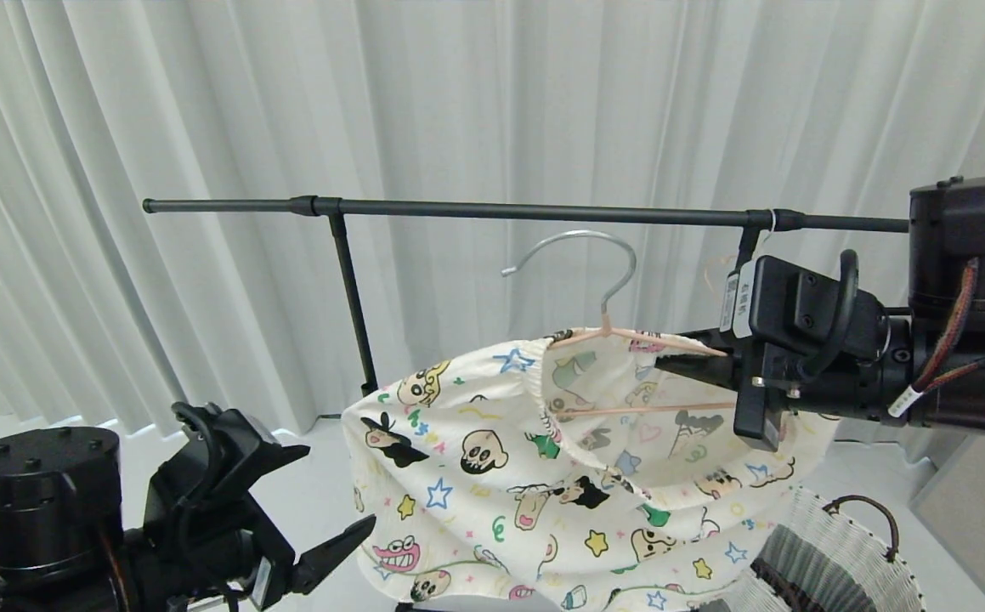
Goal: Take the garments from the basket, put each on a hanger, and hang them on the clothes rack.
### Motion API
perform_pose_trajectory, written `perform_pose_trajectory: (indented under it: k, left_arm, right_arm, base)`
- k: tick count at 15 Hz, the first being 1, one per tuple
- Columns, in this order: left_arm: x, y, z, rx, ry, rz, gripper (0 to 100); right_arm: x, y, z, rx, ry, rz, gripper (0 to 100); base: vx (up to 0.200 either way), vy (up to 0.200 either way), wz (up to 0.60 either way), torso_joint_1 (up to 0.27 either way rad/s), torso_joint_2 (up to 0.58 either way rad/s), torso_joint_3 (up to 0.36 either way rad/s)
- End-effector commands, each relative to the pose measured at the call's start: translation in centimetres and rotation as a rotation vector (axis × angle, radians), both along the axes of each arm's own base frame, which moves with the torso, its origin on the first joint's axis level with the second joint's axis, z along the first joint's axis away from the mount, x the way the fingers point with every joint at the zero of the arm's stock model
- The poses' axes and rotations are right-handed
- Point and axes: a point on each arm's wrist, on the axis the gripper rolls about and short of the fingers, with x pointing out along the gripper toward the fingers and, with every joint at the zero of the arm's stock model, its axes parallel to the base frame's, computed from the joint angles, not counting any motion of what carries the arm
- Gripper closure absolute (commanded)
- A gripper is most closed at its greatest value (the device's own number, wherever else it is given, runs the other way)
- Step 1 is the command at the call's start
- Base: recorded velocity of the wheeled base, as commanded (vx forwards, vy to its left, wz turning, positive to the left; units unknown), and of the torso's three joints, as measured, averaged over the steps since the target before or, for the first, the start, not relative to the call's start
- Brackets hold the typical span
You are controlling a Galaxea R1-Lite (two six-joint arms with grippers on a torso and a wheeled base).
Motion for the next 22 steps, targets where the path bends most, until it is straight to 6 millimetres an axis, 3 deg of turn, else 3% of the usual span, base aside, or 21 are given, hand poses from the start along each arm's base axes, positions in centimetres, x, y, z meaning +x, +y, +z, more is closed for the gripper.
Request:
perform_pose_trajectory:
  k: [1,2,10,14,22]
  left_arm:
    - [0.8,-0.2,-0.6,0.007,0.033,-0.004,0]
    - [0.8,-0.2,-0.7,0.008,0.041,-0.007,100]
    - [0.7,-0.2,-0.7,-0.043,0.071,0.018,100]
    - [1.8,2.0,-1.9,-0.011,0.123,0.167,100]
    - [0.6,1.9,-1.4,-0.002,0.092,0.181,100]
  right_arm:
    - [-0.6,0.1,0.2,0.005,-0.006,0.016,100]
    - [-0.6,0.1,0.2,0.006,-0.007,0.019,100]
    - [-1.4,-0.2,1.1,0.053,-0.018,0.016,100]
    - [-1.4,-0.4,1.8,0.116,-0.034,-0.006,100]
    - [-1.6,-0.6,1.3,0.144,-0.024,-0.050,100]
  base:
    - [0.000,0.000,0.00,0.000,0.00,0.000]
    - [0.000,0.000,0.00,0.000,0.00,0.000]
    - [0.000,0.000,0.00,0.000,0.00,0.000]
    - [0.000,0.000,0.00,0.000,0.00,0.000]
    - [0.000,0.000,0.00,0.000,0.00,0.000]
